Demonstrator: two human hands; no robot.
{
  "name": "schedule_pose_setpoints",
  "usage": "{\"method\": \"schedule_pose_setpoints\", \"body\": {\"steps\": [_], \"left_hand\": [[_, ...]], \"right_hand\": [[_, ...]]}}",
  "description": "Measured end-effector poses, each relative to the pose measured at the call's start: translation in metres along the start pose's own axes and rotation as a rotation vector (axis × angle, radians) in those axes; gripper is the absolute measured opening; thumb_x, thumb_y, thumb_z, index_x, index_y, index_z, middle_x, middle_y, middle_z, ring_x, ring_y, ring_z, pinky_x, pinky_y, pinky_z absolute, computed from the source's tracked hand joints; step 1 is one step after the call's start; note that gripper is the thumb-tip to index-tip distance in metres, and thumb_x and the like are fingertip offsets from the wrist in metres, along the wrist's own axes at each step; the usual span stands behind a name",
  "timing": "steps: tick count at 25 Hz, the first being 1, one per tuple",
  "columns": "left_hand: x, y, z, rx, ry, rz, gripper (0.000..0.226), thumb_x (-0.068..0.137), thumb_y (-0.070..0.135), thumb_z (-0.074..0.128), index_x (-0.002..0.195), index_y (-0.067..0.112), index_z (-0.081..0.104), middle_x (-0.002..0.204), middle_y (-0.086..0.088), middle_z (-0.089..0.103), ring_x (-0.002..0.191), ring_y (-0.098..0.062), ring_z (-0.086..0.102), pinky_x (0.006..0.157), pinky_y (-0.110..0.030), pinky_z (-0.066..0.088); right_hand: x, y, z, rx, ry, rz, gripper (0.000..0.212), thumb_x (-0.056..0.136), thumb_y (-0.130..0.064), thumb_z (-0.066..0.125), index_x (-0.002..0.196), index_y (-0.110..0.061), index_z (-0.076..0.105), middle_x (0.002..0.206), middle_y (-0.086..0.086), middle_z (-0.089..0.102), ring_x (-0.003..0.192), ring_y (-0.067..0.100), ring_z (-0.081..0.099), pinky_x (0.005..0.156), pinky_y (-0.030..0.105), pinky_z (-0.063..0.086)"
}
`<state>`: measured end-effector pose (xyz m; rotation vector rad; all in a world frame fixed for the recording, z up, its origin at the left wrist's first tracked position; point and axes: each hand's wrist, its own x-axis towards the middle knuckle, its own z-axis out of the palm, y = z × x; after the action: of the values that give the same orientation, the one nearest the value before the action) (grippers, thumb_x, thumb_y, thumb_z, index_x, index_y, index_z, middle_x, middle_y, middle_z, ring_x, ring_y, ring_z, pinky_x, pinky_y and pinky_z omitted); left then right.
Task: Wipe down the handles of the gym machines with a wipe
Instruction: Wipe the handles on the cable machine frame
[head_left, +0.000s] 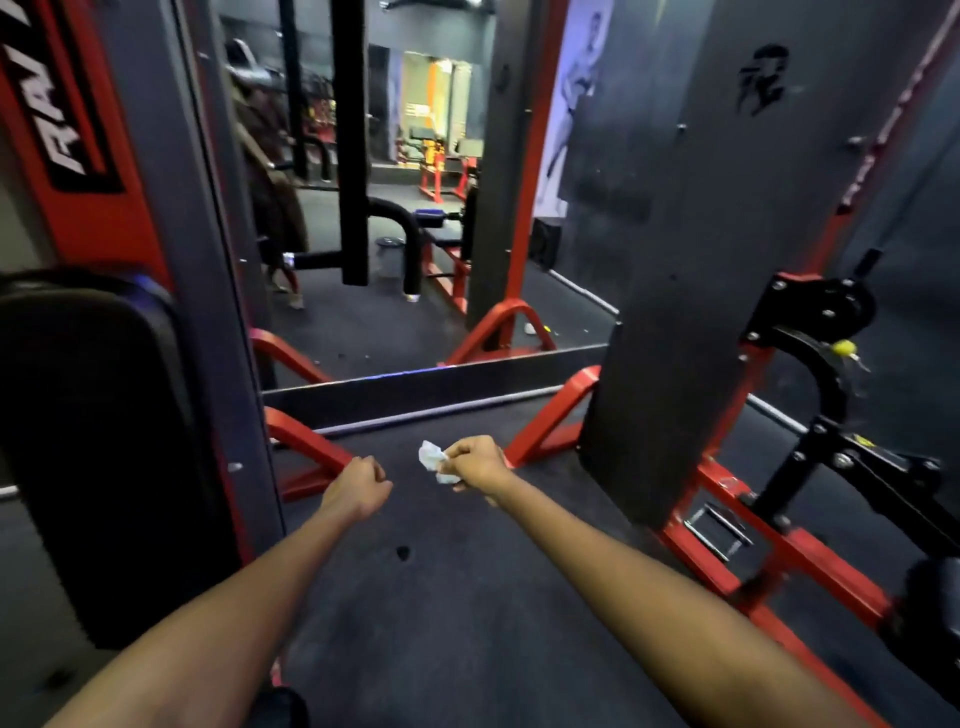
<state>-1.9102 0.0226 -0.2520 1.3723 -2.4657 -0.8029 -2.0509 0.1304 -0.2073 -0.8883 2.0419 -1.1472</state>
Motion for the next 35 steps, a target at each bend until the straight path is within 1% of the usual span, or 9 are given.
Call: {"method": "schedule_pose_setpoints", "body": {"steps": [5,9,18,22,26,28,30,32,35], "left_hand": [[0.057,-0.008,-0.04,-0.011,0.12,-0.085,0.009,0.085,0.023,0.061,0.085,0.017,0.054,0.106,-0.006,0.061,0.101,-0.026,0.059,0.084,-0.034,0.046],[0.107,-0.007,-0.063,0.025,0.234,-0.084,0.022,0.087,0.022,0.059,0.106,0.011,0.059,0.118,-0.008,0.054,0.109,-0.027,0.055,0.089,-0.034,0.042],[0.275,0.013,-0.137,0.052,0.508,-0.149,0.043,0.086,0.026,0.064,0.122,0.007,0.049,0.13,-0.012,0.046,0.121,-0.031,0.045,0.099,-0.041,0.034],[0.335,0.022,-0.158,-0.006,0.671,-0.11,0.077,0.081,0.038,0.07,0.14,0.003,0.034,0.15,-0.014,0.029,0.138,-0.03,0.03,0.11,-0.04,0.024],[0.386,0.026,-0.178,-0.04,0.626,-0.063,0.104,0.076,0.058,0.068,0.149,0.006,0.016,0.157,-0.011,0.016,0.146,-0.024,0.013,0.118,-0.037,0.005],[0.404,0.02,-0.184,-0.08,0.562,-0.044,0.096,0.07,0.068,0.065,0.143,0.015,0.032,0.147,-0.008,0.037,0.139,-0.024,0.03,0.117,-0.041,0.008],[0.416,0.01,-0.187,0.01,0.55,0.028,0.081,0.063,0.083,0.05,0.114,0.021,0.056,0.113,-0.004,0.063,0.114,-0.025,0.055,0.111,-0.046,0.023],[0.425,-0.002,-0.182,0.133,0.606,0.111,0.077,0.064,0.085,0.038,0.095,0.018,0.061,0.085,-0.001,0.064,0.091,-0.025,0.06,0.1,-0.047,0.034],[0.434,-0.012,-0.164,0.23,0.834,0.214,0.069,0.071,0.076,0.043,0.089,0.013,0.061,0.074,-0.004,0.059,0.079,-0.028,0.059,0.092,-0.048,0.041]], "right_hand": [[0.079,-0.052,0.015,0.042,-0.019,-0.15,0.024,0.075,-0.011,0.072,0.055,-0.019,0.06,0.044,-0.006,0.052,0.039,0.001,0.045,0.044,0.015,0.041],[0.138,-0.076,0.015,0.045,0.0,-0.252,0.006,0.076,-0.008,0.07,0.078,-0.013,0.07,0.058,-0.004,0.058,0.05,0.001,0.051,0.054,0.013,0.044],[0.317,-0.2,-0.023,-0.038,0.198,-0.616,0.018,0.08,-0.017,0.065,0.094,-0.015,0.076,0.077,0.005,0.068,0.074,0.01,0.06,0.072,0.028,0.051],[0.372,-0.258,-0.041,-0.223,0.324,-0.837,0.022,0.083,-0.008,0.064,0.102,-0.01,0.072,0.093,0.013,0.067,0.088,0.025,0.06,0.075,0.036,0.05],[0.408,-0.299,-0.02,-0.427,0.295,-1.066,0.023,0.088,-0.007,0.059,0.108,-0.008,0.069,0.096,0.013,0.061,0.087,0.026,0.058,0.068,0.033,0.046],[0.418,-0.305,-0.005,-0.558,0.237,-1.171,0.022,0.091,-0.008,0.053,0.104,-0.004,0.07,0.101,0.015,0.062,0.092,0.032,0.06,0.072,0.038,0.049],[0.427,-0.3,-0.001,-0.634,0.202,-1.31,0.019,0.087,-0.004,0.056,0.097,-0.003,0.072,0.103,0.015,0.066,0.092,0.034,0.063,0.072,0.04,0.053],[0.437,-0.289,-0.011,-0.688,0.196,-1.475,0.021,0.076,0.005,0.066,0.094,-0.005,0.073,0.1,0.011,0.07,0.089,0.029,0.066,0.069,0.038,0.057],[0.447,-0.269,-0.04,-0.768,0.21,-1.681,0.017,0.076,0.003,0.066,0.089,-0.006,0.074,0.097,0.008,0.071,0.087,0.025,0.066,0.071,0.034,0.057]]}}
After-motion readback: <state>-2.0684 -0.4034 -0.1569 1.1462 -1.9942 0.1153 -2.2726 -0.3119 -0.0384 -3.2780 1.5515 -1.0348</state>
